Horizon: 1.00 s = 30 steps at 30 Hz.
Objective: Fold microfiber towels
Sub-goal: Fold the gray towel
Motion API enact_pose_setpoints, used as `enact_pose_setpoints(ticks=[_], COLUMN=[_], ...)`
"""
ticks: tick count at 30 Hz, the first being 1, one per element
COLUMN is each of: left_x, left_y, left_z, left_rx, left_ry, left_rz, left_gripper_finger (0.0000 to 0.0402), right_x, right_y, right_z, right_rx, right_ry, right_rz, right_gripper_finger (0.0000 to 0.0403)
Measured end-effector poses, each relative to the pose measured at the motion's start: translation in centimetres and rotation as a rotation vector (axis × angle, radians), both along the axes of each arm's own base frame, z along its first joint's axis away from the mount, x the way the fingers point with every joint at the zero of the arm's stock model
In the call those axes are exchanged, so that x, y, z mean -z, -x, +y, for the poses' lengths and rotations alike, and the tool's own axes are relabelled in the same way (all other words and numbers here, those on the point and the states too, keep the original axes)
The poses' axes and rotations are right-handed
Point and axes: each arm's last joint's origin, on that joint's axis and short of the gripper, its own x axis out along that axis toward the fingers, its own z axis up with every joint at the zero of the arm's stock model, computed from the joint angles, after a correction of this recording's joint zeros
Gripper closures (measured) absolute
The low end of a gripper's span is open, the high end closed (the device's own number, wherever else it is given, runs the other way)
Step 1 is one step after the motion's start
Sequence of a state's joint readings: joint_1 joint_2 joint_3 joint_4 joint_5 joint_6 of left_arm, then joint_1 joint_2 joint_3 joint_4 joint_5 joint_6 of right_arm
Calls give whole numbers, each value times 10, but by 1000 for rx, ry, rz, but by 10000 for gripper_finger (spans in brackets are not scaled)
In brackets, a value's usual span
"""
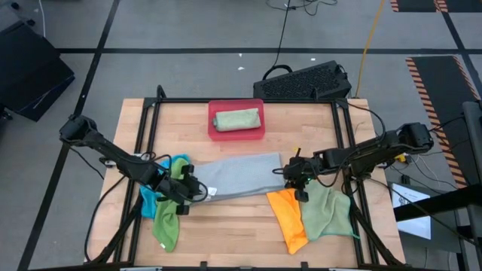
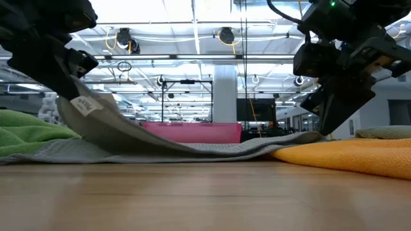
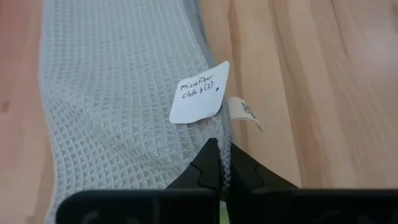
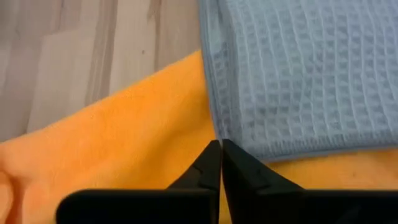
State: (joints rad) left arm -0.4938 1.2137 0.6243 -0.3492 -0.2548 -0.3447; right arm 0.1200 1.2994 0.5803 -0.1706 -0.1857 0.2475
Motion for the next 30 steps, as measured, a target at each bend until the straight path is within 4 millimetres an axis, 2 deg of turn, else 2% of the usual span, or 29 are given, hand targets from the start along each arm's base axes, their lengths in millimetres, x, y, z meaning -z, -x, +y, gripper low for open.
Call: enact_pose_setpoints(ticks=[13, 26, 30], left_x=[2, 3, -1], left_y=[2, 3, 1], left_z=[-3, -2, -6], left_rx=[66, 19, 80], left_ry=[89, 96, 176], left_rz=[62, 72, 60], left_gripper_finger=[391, 265, 249], right_x=[0, 0, 0], right_y=[0, 0, 0], right_z=[0, 0, 1], right_rx=[-4, -6, -16], right_ry=[3, 1, -14], right_rz=[-2, -2, 0], right_gripper_finger=[399, 399, 399])
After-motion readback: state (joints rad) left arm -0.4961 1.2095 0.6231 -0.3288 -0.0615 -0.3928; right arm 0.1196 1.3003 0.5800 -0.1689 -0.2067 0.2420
